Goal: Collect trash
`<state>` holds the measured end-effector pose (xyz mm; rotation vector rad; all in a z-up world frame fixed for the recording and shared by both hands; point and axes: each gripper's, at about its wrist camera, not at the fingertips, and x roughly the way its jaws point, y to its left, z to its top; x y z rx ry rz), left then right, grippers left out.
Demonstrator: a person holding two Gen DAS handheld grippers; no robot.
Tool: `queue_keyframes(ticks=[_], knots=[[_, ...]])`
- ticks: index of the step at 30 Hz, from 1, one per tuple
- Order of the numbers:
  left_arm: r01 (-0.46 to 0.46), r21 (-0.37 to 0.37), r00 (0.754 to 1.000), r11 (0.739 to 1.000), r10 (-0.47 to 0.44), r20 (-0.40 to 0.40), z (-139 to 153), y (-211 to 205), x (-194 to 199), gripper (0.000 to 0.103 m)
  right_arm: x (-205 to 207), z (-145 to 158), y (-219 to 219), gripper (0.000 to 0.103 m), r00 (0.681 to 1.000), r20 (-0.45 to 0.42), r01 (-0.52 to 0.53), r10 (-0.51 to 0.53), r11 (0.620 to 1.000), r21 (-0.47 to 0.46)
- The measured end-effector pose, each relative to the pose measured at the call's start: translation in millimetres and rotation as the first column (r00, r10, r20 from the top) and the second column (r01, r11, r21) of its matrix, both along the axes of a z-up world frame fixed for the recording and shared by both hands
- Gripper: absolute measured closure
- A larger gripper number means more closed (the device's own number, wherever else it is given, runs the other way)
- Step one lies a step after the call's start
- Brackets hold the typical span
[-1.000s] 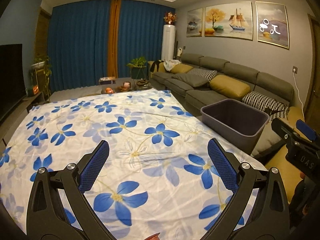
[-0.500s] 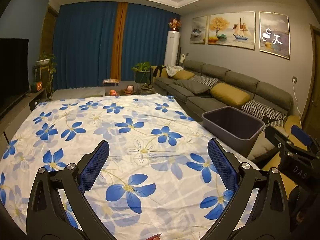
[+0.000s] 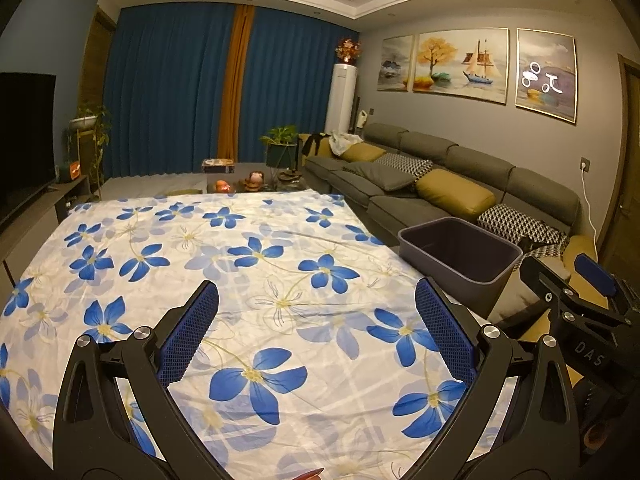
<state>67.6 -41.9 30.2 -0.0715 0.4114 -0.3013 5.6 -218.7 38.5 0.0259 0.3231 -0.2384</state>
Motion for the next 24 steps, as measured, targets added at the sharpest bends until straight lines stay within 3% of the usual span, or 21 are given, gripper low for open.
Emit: queue_keyframes(ticks=[24], knots=[[-0.013, 0.01, 1.0, 1.0, 0.013, 0.005, 2.6, -1.9, -1.2, 0.006, 2.1, -2.1, 2.3, 0.006, 1.0, -0.003, -0.005, 0.005, 1.0, 0.004]])
